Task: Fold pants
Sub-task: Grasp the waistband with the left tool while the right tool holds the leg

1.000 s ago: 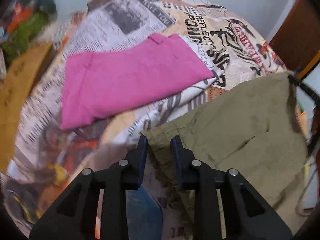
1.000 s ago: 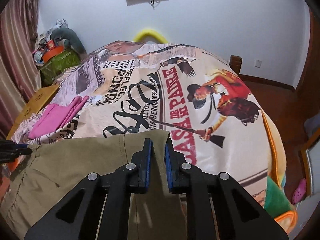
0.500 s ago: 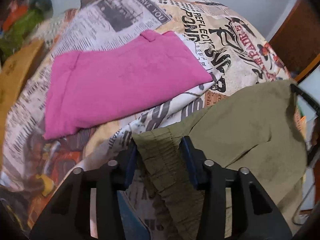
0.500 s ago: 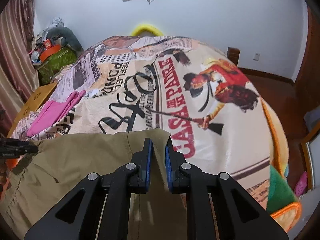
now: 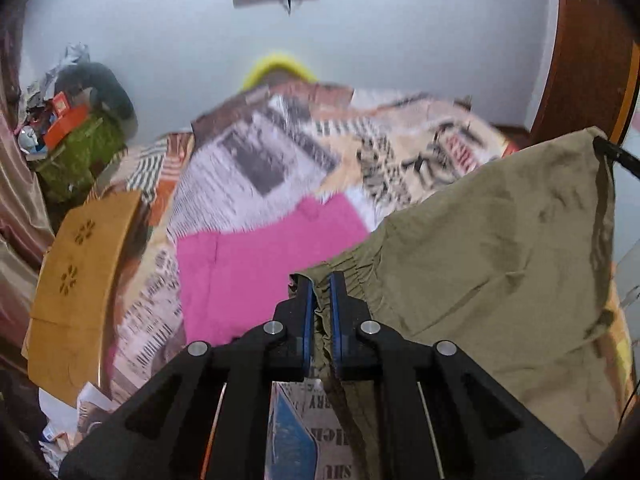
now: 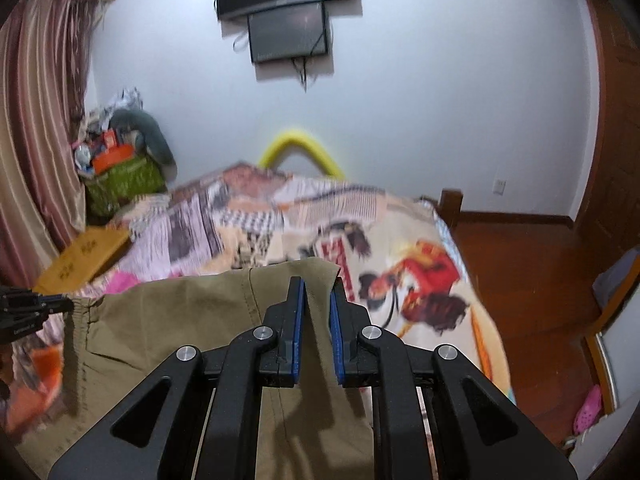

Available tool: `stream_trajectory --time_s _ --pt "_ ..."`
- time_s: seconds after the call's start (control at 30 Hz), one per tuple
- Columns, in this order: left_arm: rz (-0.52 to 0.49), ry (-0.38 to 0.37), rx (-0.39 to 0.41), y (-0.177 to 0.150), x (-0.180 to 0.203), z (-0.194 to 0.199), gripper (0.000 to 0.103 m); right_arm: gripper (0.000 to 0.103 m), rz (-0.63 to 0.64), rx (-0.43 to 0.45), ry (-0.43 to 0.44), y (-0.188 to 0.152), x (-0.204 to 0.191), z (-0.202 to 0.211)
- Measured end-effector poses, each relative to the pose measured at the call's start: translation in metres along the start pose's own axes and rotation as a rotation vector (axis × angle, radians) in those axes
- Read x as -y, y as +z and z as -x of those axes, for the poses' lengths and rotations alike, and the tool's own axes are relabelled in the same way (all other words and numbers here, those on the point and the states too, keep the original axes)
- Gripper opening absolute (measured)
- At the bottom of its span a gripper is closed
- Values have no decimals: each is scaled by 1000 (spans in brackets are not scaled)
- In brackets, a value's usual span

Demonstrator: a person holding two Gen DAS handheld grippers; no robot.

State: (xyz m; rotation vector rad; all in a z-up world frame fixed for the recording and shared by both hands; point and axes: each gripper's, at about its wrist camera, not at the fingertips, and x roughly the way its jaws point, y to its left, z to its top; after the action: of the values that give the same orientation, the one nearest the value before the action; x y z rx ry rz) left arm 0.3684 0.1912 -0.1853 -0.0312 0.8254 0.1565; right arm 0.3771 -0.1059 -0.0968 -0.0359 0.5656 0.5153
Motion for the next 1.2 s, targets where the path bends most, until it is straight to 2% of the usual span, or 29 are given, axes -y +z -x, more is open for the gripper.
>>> stream_trajectory --time_s 0.17,0.33,0.4,0.57,0.67,0.77,0.83,0.9,0.97,1.2 --pt "-11 -7 52 6 3 31 7 11 2 30 8 10 -7 24" --pt "-46 24 96 -6 9 60 2 11 11 29 12 1 -14 48" --pt "-41 10 103 -8 9 70 2 11 22 27 13 -3 -15 57" --pt "-60 -3 85 -21 13 87 2 11 50 -1 25 -24 -32 75" --pt "-45 -42 17 -29 13 83 3 11 59 -23 27 -38 -38 82" --pt "-20 -69 -56 -32 14 67 13 11 47 -41 16 -43 -38 82" --pt "-21 -67 -84 -32 18 55 25 11 20 -51 3 -45 -30 76" --pt "-18 -74 -100 -29 22 40 45 11 -9 -61 -6 -45 -21 69" --pt "-10 -101 -116 -24 27 23 53 11 -28 -72 -18 -47 -12 61" --pt "29 -158 -208 8 38 -58 54 11 -76 -134 -39 -71 17 23"
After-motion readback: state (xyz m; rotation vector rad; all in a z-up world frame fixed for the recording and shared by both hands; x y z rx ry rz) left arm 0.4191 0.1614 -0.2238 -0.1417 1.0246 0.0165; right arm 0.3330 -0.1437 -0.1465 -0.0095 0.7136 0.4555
